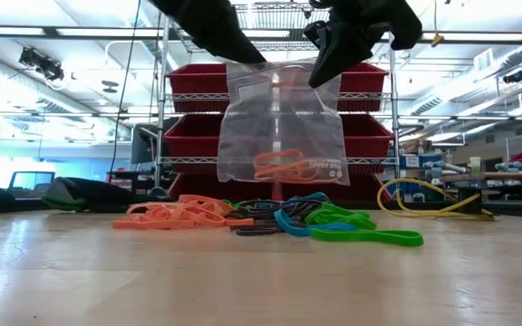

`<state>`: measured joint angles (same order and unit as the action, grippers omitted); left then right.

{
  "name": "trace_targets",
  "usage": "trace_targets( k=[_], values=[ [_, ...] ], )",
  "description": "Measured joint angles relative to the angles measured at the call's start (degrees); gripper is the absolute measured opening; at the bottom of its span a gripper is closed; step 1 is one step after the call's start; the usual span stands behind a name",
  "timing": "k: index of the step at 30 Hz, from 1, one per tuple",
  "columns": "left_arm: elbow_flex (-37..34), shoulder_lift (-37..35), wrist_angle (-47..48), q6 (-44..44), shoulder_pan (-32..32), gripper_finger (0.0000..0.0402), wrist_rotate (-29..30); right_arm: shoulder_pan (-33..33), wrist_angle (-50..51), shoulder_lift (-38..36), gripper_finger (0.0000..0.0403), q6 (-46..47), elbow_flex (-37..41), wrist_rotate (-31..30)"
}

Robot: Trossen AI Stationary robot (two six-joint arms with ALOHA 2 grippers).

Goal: Sort rubber bands
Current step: Put the orange rubber band into the transparent zip bag

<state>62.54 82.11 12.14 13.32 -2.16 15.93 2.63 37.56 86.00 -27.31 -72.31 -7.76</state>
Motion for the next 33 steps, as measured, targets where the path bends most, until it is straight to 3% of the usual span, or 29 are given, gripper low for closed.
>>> trace_targets(
  k=[5, 10, 16, 21, 25, 33],
  values=[
    [0.0, -1.1, 0.1, 0.0, -0.6, 0.0205, 4.1, 0.0, 0.3, 0.0, 0.0000, 0.0, 0.0, -0.2],
    [0.2, -4.8, 2.4, -0.2, -1.2, 0.0243, 7.8, 0.0, 1.2, 0.0, 0.0000, 0.0, 0.0, -1.5],
    [2.0, -10.7, 15.2, -7.0, -1.4, 0.0240, 11.4, 0.0, 2.1, 0.0, 0.0000, 0.2, 0.0, -2.4],
    [-2.3, -14.5, 19.8, -13.9, -1.4, 0.0231, 8.5, 0.0, 1.7, 0.0, 0.0000, 0.2, 0.0, -2.3],
    [-10.2, -15.2, 17.4, -18.6, -2.2, 0.0223, 2.1, 0.0, 1.7, 0.0, 0.0000, 0.3, 0.0, -2.3],
    [-26.7, -12.0, -0.4, -25.7, -6.1, 0.0200, -1.3, 0.0, 1.5, 0.0, 0.0000, 0.3, 0.0, -2.3]
  ],
)
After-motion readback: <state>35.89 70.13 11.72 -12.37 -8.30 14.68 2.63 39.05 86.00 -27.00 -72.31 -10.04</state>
